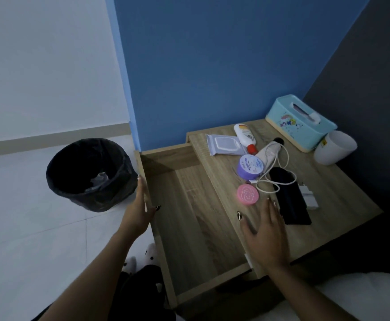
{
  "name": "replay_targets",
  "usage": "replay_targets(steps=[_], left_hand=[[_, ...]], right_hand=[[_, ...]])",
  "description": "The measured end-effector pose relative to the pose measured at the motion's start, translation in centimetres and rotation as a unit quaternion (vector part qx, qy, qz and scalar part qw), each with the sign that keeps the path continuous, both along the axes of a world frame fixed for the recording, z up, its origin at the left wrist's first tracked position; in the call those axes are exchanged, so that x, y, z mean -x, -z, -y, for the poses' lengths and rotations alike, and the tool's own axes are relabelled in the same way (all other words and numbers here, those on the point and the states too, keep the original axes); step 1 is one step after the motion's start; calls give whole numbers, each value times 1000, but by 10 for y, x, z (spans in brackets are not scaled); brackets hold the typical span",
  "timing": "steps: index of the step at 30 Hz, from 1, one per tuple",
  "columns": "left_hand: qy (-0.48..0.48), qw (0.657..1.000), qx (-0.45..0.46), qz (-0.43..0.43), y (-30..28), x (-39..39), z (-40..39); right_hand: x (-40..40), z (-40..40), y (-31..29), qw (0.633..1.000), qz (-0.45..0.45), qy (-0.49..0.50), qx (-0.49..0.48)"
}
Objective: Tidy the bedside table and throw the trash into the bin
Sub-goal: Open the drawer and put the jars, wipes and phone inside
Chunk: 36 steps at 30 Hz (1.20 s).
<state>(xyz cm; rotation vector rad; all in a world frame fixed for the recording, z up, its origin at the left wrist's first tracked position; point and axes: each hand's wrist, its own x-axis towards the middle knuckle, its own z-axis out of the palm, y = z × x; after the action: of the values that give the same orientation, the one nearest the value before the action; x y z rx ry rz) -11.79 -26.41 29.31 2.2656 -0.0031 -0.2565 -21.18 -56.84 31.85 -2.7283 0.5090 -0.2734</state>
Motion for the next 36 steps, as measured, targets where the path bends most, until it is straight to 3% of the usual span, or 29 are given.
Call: replay_targets(steps=[5, 13, 21, 27, 32, 36], left_hand=[[-85, 992, 30, 86, 2, -18, 5], [-221, 972, 58, 62, -2, -73, 28], [-233, 970, 64, 13, 14, -85, 22], [-216, 972, 96, -2, 11, -84, 19], [-213, 971, 108, 3, 10, -84, 22], [-225, 969, 102, 3, 16, -86, 23]], right_hand=[[-10, -16, -27, 984, 170, -25, -52], [-111, -13, -43, 983, 117, -7, -141], [-138, -3, -20, 975, 93, 101, -176], [-143, -40, -40, 961, 204, 31, -185], [-147, -115, -19, 952, 104, -120, -260], [-154, -156, 20, 958, -31, -122, -257]])
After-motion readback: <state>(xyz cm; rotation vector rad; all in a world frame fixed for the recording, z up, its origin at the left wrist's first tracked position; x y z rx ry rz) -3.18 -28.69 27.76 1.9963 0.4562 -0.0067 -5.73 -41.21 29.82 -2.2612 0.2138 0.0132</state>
